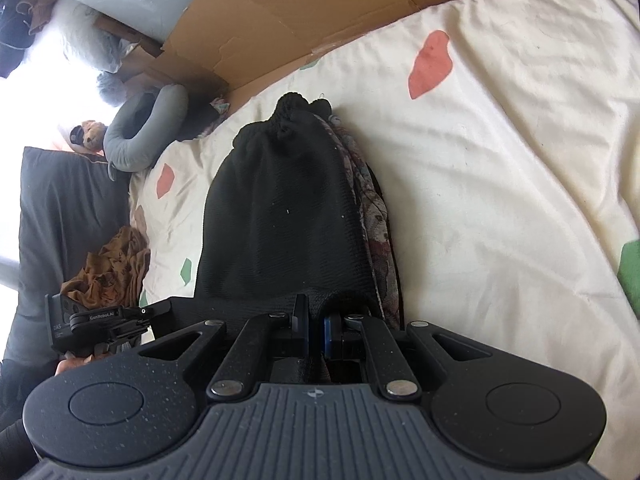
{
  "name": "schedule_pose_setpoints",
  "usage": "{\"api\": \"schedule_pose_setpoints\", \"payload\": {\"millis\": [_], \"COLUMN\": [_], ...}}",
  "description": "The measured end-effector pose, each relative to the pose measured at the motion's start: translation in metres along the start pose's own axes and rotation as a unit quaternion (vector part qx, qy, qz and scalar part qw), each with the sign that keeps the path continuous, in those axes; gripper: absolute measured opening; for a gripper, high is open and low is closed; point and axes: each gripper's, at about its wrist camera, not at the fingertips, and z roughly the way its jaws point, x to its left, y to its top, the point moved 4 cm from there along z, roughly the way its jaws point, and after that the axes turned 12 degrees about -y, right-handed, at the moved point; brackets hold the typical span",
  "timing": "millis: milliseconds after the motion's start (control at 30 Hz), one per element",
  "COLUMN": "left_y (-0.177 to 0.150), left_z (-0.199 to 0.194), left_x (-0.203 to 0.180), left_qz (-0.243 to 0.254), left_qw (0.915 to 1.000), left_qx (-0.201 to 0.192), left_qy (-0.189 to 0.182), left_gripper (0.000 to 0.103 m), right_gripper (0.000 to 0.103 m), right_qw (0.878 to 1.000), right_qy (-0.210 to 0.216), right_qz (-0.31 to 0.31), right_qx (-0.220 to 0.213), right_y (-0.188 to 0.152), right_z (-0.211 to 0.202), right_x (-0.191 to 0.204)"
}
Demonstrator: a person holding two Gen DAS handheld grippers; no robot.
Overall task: Fold clothes
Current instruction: 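Open both grippers and release the folded black shorts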
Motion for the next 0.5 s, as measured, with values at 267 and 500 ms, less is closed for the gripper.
{"api": "schedule_pose_setpoints", "payload": {"millis": [267,500], "left_y": [0.010,0.020], "left_z": [0.002,0.017], "left_x": [-0.010,-0.005], "left_qz": [0.016,0.011], "left_qw": [0.9998,0.9998], "left_qx": [-0.006,-0.009], "left_qy": [-0.007,-0.010], "left_gripper": [0.003,0.004], "right_gripper": [0.005,0.005], "right_qw": [1.000,1.000], "right_qy": [-0.006,-0.018], "right_qz": [-0.001,0.010], "right_qx": [-0.006,-0.009], "right_y": [0.010,0.015], "right_z": [-0.001,0.005], "right_x": [0.001,-0.006]}}
